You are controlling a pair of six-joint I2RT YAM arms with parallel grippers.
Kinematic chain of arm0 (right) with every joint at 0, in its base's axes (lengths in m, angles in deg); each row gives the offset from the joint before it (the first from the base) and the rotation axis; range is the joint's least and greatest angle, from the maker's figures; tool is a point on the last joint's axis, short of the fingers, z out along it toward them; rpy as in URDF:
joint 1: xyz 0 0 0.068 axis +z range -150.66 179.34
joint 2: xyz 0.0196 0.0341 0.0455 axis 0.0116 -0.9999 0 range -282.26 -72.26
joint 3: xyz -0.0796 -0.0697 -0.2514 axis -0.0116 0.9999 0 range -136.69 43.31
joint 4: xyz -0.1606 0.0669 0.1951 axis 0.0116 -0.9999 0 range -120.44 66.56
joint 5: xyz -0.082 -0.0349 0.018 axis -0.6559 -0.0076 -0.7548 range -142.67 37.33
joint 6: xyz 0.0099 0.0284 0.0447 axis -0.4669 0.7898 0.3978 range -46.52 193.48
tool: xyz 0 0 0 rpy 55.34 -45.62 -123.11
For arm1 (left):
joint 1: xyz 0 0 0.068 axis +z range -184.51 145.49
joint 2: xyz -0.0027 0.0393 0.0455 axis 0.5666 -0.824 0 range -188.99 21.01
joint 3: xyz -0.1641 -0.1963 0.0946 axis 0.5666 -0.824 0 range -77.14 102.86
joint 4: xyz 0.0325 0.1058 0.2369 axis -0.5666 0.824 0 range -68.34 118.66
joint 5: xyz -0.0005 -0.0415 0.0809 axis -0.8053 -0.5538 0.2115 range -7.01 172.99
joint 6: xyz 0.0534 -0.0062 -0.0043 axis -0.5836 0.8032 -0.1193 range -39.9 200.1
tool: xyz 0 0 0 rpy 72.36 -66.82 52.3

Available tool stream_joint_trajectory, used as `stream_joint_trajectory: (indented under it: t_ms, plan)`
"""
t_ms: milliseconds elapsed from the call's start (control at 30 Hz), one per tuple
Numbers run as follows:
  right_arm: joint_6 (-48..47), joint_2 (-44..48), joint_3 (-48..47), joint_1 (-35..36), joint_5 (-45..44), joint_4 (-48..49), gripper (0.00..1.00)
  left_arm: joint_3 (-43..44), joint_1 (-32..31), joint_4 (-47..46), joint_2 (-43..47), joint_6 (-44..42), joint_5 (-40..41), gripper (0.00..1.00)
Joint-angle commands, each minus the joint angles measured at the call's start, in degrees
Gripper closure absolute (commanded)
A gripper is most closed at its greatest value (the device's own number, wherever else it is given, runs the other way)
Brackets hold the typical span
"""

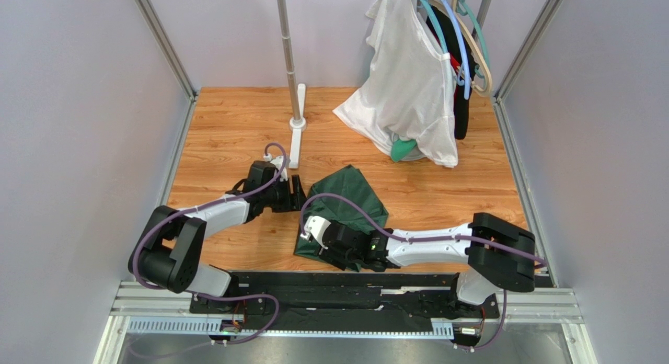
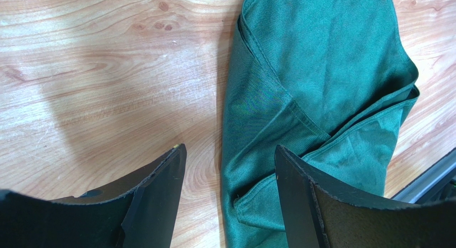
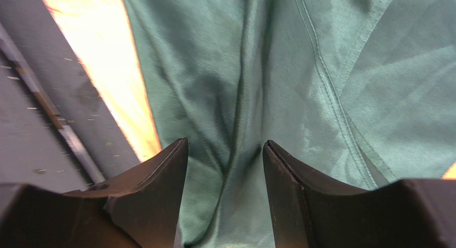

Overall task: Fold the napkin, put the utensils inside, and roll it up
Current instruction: Roll the napkin with the utensil

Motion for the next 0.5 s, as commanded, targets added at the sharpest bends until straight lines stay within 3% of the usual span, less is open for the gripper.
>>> stream_joint_trajectory:
  t_ms: [0,133,467]
  plan:
    - [-2.92,-1.77,-1.02,0.77,-4.5,1.37,0.44,0.34,0.25,-1.69,-0.47,-0.6,-1.16,0.29]
    - [-3.01,-2.83,-1.11,2.08,-8.08,1.28,0.48,1.13,0.25,-1.52,-0.99,-0.78,-1.42,0.29]
    - [-1.87,-6.34,-4.7,6.66,-15.65,-3.46,0.81,1.13,0.25,-1.08,-0.99,-1.13,-1.34,0.3]
